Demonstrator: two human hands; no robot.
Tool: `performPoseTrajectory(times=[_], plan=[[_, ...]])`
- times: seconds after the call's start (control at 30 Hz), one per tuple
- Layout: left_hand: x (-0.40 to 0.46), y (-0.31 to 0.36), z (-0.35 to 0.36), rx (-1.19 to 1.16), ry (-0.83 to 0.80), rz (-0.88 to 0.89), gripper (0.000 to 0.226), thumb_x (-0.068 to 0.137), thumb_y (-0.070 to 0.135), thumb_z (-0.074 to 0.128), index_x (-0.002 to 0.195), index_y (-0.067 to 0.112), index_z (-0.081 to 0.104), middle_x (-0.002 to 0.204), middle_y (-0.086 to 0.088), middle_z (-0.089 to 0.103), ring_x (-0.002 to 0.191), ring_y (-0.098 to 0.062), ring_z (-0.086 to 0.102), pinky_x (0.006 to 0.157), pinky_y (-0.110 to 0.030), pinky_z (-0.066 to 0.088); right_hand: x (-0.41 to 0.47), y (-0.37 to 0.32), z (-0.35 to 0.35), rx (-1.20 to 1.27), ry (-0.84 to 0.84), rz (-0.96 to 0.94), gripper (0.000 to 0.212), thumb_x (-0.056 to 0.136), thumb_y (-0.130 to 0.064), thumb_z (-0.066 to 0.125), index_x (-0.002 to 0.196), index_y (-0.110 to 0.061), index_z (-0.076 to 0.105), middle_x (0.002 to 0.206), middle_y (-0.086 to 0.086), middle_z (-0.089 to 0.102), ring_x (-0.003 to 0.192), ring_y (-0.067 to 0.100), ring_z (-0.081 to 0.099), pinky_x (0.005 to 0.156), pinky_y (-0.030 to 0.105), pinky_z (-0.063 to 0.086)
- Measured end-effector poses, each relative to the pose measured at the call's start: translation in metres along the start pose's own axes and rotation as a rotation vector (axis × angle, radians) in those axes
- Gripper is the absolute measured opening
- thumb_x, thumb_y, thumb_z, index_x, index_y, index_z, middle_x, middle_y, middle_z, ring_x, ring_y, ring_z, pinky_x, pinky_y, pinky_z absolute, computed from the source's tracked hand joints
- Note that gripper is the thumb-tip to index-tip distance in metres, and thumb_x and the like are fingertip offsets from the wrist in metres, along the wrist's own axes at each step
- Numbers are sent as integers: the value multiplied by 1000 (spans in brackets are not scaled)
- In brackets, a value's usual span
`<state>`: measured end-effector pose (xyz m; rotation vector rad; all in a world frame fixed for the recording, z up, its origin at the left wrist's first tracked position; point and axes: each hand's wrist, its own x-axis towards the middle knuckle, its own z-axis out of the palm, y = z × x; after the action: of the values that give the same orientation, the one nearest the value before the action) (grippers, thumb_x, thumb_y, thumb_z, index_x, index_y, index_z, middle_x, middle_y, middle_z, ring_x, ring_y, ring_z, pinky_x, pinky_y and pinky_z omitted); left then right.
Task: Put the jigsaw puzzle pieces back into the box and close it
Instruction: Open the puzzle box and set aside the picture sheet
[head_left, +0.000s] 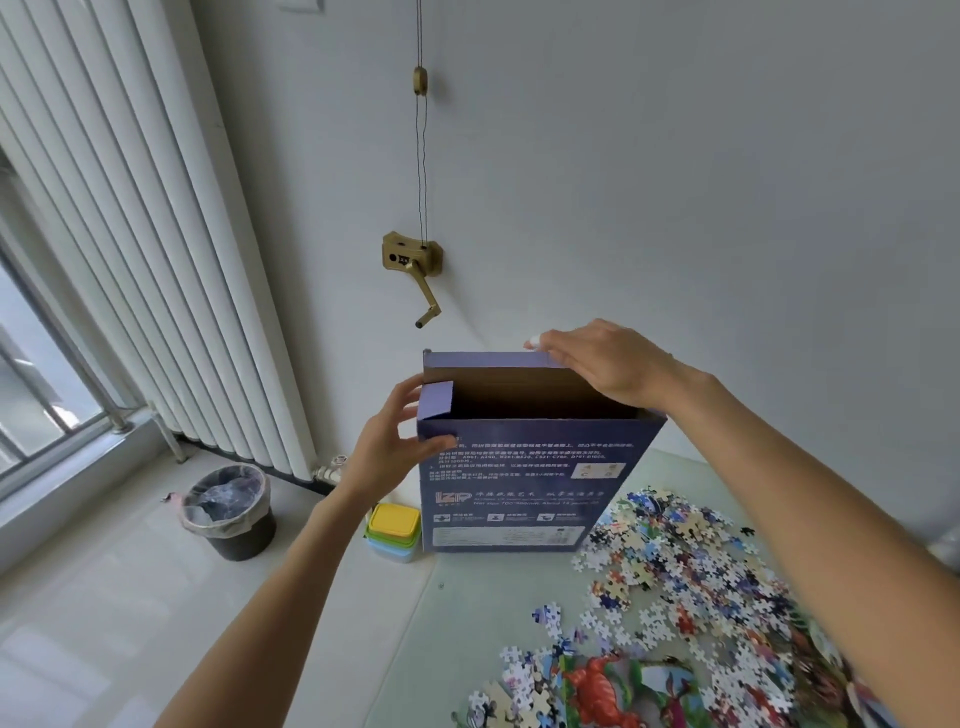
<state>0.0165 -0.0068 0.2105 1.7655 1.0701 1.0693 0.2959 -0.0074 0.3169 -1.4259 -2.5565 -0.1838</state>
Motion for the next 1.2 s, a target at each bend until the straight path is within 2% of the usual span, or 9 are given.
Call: performPoseTrajectory(times=[0.17, 0.27, 0.33, 0.43, 0.53, 0.73, 0.83, 1.0, 1.2], plan=[[3, 7, 6, 25, 61, 13, 78, 70, 38, 68, 128, 52, 19, 127, 11, 47, 109, -11, 54, 82, -35, 54, -7, 16, 17, -154, 484, 321, 41, 96, -36, 34, 115, -9, 58, 109, 9, 66, 107, 30, 57, 92, 41, 40], [7, 3, 5, 51, 74, 3, 80, 71, 36, 68, 131, 49, 16, 131, 7, 46, 108, -10, 54, 83, -35, 52, -36, 18, 34, 372, 719, 679, 32, 98, -22, 36, 127, -12, 47, 127, 7, 56, 118, 23, 49, 93, 31, 39], [10, 4, 5, 67, 52, -7, 83, 71, 39, 67, 136, 46, 15, 136, 4, 46, 111, -14, 54, 86, -39, 53, -48, 14, 43, 810, 668, 798, 36, 97, -13, 42, 133, -16, 39, 134, 3, 48, 122, 18, 45, 94, 26, 38], [15, 5, 3, 106, 48, -38, 89, 71, 61, 64, 142, 43, 13, 139, 2, 46, 114, -16, 54, 91, -44, 51, -47, 16, 51, 1047, 572, 806, 37, 96, -28, 49, 131, -23, 38, 125, -5, 54, 108, 8, 54, 75, 15, 42], [21, 11, 7, 278, 138, -86, 91, 68, 74, 51, 144, 39, 14, 141, 2, 46, 114, -20, 56, 90, -42, 49, -33, 25, 49, 847, 522, 825, 40, 93, -34, 53, 130, -25, 39, 113, 1, 60, 99, 16, 59, 70, 20, 45], [54, 31, 20, 572, 379, -148, 61, 83, 61, 53, 127, 21, 46, 127, 4, 57, 106, -21, 59, 85, -39, 50, -20, 37, 46, 356, 455, 806, 47, 89, -23, 61, 132, -16, 45, 110, 8, 63, 93, 24, 62, 72, 25, 47], [61, 27, 10, 375, 407, -152, 40, 94, 44, 45, 124, 19, 54, 121, 1, 62, 102, -21, 61, 86, -36, 49, -32, 50, 48, 496, 569, 853, 30, 94, -15, 50, 124, -13, 56, 116, 10, 63, 102, 27, 61, 77, 27, 49], [51, 5, -1, -368, 411, -257, 39, 95, 26, 52, 132, 18, 45, 121, -6, 56, 100, -17, 60, 75, -27, 53, -47, 50, 62, 649, 558, 928, 22, 95, -19, 50, 116, -13, 55, 121, 7, 58, 106, 22, 56, 79, 26, 47], [41, 2, -2, 76, 527, 133, 19, 91, 13, 58, 107, 23, 60, 113, 0, 61, 101, -5, 54, 92, -26, 46, -52, 38, 61, 356, 628, 621, 26, 93, 1, 45, 108, -7, 63, 121, 10, 60, 108, 26, 56, 84, 27, 43]])
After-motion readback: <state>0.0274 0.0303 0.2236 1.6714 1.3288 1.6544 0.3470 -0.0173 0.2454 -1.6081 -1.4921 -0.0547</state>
